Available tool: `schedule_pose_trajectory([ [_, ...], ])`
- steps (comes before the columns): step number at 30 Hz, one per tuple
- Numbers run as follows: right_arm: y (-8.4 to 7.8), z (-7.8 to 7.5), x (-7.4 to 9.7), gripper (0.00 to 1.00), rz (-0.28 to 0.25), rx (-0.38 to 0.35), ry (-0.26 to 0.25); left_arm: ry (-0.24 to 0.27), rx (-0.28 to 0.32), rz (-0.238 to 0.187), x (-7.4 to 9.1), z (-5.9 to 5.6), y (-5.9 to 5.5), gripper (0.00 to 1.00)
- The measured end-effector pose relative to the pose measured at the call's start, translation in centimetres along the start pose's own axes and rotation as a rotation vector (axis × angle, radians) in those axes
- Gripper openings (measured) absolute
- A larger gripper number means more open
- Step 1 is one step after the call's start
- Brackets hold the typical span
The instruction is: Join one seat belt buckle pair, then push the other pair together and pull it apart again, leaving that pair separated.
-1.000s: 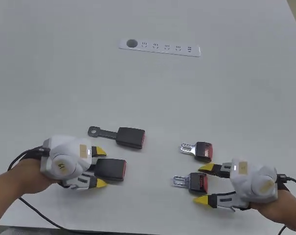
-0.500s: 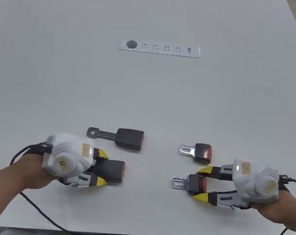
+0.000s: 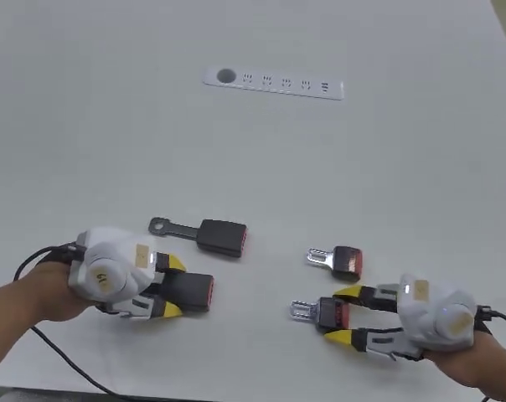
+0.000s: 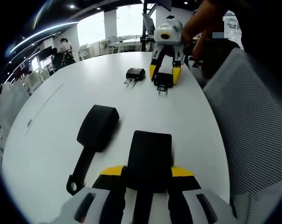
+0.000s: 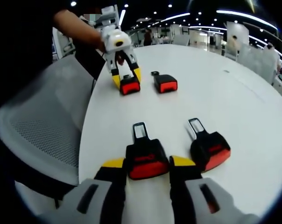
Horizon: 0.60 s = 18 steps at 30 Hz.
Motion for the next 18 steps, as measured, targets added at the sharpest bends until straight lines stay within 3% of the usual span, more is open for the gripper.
schedule_pose_trajectory([
  [18, 4.0, 0.1, -4.8, 0.36, -0.072, 0.019, 0.011, 0.001, 0.056, -0.042, 0.2, 0.3, -0.1, 0.36],
])
Point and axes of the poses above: the centre of the closed fingertips' face, and the gripper's own axes: x roughly backward along the fingers, z roughly to its left, y roughly out of its top, the point moved 3 cm from there along x, roughly backward along the fingers, and after that the axes turned 13 degrees about y, right-handed, at the moved point
